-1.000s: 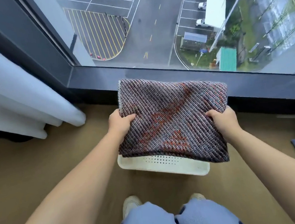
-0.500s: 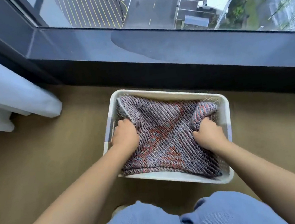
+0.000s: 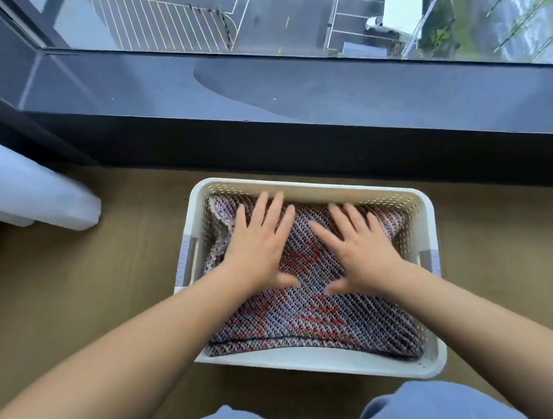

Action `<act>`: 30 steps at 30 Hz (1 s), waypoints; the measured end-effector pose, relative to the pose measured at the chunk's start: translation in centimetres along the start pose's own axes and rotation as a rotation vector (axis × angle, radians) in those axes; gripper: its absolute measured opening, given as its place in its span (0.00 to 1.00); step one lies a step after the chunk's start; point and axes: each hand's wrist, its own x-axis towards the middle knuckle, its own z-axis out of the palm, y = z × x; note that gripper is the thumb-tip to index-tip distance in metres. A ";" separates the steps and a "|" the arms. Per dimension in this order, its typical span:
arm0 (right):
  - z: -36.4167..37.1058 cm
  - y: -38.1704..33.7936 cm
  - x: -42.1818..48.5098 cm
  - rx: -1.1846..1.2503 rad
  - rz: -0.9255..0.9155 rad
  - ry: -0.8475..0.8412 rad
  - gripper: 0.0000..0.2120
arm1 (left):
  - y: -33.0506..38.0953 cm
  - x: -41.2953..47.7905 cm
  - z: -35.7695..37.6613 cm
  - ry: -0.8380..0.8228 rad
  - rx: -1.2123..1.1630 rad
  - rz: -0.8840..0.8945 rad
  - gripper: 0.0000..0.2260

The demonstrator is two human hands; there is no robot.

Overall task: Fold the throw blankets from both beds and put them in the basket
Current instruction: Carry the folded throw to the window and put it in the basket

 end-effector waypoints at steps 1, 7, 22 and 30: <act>1.1 0.3 0.3 -0.023 -0.047 -0.084 0.61 | -0.3 -0.1 1.5 -0.078 0.002 0.030 0.59; 7.0 2.5 2.0 -0.109 -0.017 -0.226 0.68 | -2.4 1.2 8.1 -0.215 0.010 0.035 0.63; 8.3 1.0 -2.2 0.014 0.029 -0.283 0.70 | 0.6 -3.2 7.0 -0.304 0.009 -0.222 0.62; 8.5 0.7 -0.9 -0.026 0.114 -0.311 0.68 | -0.6 -2.2 8.7 -0.311 -0.096 -0.218 0.61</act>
